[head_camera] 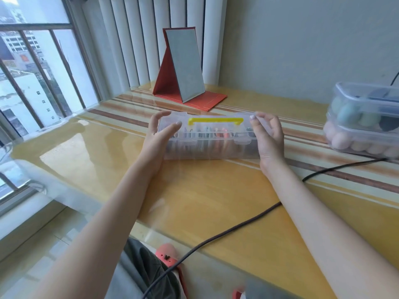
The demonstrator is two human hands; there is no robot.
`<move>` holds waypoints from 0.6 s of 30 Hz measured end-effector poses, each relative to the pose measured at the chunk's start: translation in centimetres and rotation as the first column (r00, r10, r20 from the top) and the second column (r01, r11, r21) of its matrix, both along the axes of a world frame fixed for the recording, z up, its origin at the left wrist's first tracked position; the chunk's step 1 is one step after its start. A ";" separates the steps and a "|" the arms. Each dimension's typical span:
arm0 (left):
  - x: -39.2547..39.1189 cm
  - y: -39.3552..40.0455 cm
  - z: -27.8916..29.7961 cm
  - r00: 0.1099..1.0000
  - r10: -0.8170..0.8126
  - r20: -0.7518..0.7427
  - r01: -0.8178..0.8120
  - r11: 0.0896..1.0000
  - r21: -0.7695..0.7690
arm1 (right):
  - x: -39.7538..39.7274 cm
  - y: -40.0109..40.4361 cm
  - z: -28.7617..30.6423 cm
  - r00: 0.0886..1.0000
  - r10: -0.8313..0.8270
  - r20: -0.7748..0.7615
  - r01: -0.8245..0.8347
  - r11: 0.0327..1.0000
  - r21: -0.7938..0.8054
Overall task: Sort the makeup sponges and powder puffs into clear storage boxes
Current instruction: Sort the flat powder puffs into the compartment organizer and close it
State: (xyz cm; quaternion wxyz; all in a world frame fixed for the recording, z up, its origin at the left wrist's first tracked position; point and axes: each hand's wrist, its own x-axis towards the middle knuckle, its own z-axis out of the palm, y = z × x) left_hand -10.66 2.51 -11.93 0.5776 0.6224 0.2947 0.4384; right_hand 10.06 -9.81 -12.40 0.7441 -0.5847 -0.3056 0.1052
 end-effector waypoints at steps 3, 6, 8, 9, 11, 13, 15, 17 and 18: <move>-0.3 -0.1 0.2 1.000 -0.005 0.005 0.006 1.000 -0.014 | 0.2 -0.7 0.2 1.000 0.019 -0.018 -0.019 1.000 -0.002; -0.3 -0.4 0.5 0.999 -0.030 0.013 0.030 0.999 -0.011 | 0.6 -1.1 0.5 0.982 0.146 -0.116 -0.149 0.989 -0.020; -0.4 -0.5 0.6 0.999 -0.041 0.008 0.041 0.999 -0.020 | 0.9 -1.2 0.6 0.973 0.189 -0.133 -0.197 0.979 -0.050; -0.5 -0.5 0.7 0.999 -0.041 0.002 0.041 0.999 -0.022 | 0.9 -1.3 0.6 0.974 0.191 -0.121 -0.200 0.978 -0.063; -0.5 -0.5 0.7 1.000 -0.022 0.000 0.022 1.000 0.005 | 0.9 -1.4 0.4 0.982 0.177 -0.070 -0.182 0.980 -0.082; -0.4 -0.7 0.4 1.000 0.025 0.010 -0.026 0.997 0.067 | 0.6 -1.4 0.3 0.990 0.141 0.000 -0.140 0.987 -0.084; -0.3 -0.9 0.1 0.996 0.087 0.005 -0.087 0.988 0.125 | 0.3 -1.5 0.1 0.993 0.099 0.069 -0.094 0.993 -0.078; -0.3 -0.9 -0.2 0.994 0.104 -0.034 -0.095 0.976 0.194 | 0.1 -1.8 -0.2 0.983 0.122 0.134 -0.108 0.988 -0.112; -0.4 -0.8 -0.4 0.994 0.090 -0.062 -0.074 0.972 0.223 | 0.1 -2.0 -0.3 0.975 0.156 0.158 -0.133 0.980 -0.145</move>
